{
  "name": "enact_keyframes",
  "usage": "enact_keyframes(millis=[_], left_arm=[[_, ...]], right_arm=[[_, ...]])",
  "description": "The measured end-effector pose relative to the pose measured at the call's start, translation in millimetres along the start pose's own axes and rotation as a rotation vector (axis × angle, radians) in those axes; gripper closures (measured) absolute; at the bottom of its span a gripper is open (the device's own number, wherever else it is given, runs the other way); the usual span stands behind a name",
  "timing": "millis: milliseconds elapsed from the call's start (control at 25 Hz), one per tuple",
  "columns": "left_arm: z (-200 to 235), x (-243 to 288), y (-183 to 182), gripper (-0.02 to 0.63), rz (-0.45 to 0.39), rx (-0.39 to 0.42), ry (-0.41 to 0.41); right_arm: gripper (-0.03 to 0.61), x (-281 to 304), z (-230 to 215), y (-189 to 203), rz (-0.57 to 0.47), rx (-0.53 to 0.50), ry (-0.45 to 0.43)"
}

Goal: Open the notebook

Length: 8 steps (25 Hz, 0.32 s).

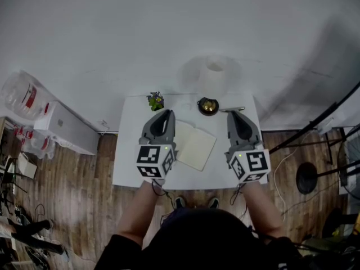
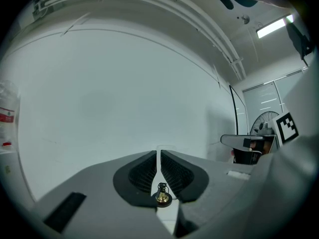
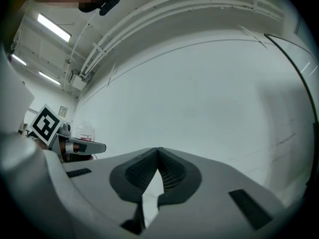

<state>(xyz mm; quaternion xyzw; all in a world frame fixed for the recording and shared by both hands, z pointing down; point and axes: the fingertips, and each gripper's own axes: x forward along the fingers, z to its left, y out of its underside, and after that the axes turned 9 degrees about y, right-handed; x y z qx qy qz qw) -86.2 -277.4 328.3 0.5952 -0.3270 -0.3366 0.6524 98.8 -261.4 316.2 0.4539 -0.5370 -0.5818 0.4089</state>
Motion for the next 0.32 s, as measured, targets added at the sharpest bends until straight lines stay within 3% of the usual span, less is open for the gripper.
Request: enact_keyframes(millis=[320], left_arm=[[12,-4,7,0.588,0.004,-0.009,0.002]], right_arm=[[0.574,4,9,4,0.008,-0.003,0.011]])
